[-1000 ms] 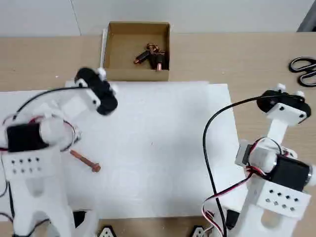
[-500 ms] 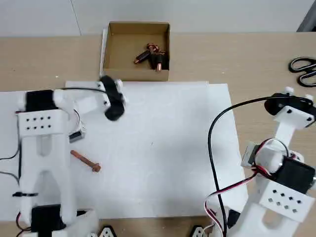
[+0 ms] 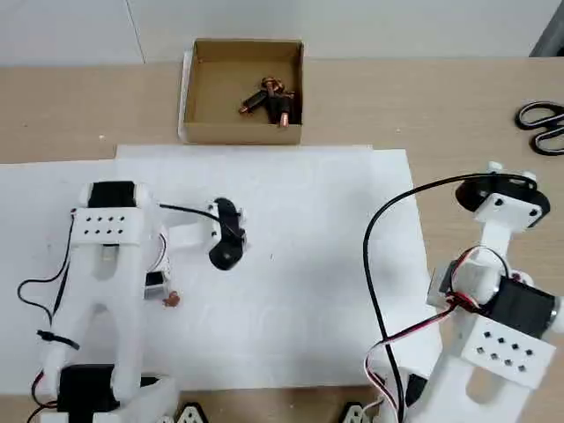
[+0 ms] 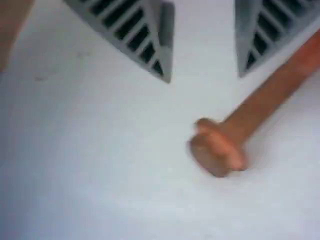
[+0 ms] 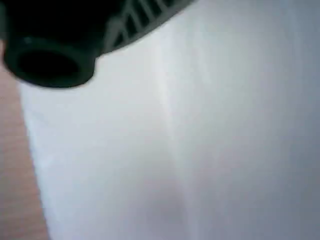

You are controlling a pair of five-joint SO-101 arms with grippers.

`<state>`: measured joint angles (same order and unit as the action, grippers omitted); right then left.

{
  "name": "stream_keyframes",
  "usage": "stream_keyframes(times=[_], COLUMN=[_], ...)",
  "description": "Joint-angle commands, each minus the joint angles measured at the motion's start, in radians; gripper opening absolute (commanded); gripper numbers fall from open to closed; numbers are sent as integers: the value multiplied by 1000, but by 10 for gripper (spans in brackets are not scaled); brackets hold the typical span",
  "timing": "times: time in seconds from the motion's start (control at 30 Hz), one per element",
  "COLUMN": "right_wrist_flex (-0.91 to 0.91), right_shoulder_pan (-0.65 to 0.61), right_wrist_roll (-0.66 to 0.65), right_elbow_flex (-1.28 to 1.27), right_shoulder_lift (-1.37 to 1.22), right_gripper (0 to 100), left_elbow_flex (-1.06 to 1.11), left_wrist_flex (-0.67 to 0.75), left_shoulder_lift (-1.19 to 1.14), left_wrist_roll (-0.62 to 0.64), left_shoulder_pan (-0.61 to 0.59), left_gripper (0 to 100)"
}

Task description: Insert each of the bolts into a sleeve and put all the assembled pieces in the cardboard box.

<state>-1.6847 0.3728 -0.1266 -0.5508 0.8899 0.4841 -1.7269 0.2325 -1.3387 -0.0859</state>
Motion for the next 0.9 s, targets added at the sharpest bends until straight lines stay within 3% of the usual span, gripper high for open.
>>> stream_keyframes(times=[0.0, 0.43, 0.6, 0.7, 0.87], right_wrist_flex=[21, 21, 21, 21, 19], right_shoulder_pan=[2, 4, 4, 4, 5], right_wrist_roll=[-9, -9, -9, -9, -9], right_elbow_flex=[3, 3, 3, 3, 3], right_shoulder_lift=[-2, -2, -2, -2, -2], right_gripper=[4, 4, 4, 4, 4], left_elbow_flex=[24, 25, 21, -42, -236], left_wrist_flex=[-28, -20, 87, 101, 6], left_shoulder_lift=[0, -8, -92, -198, -338], left_wrist_roll=[-230, -327, -327, -321, -321], left_shoulder_pan=[6, -2, -17, -34, -51], left_gripper=[110, 119, 119, 119, 119])
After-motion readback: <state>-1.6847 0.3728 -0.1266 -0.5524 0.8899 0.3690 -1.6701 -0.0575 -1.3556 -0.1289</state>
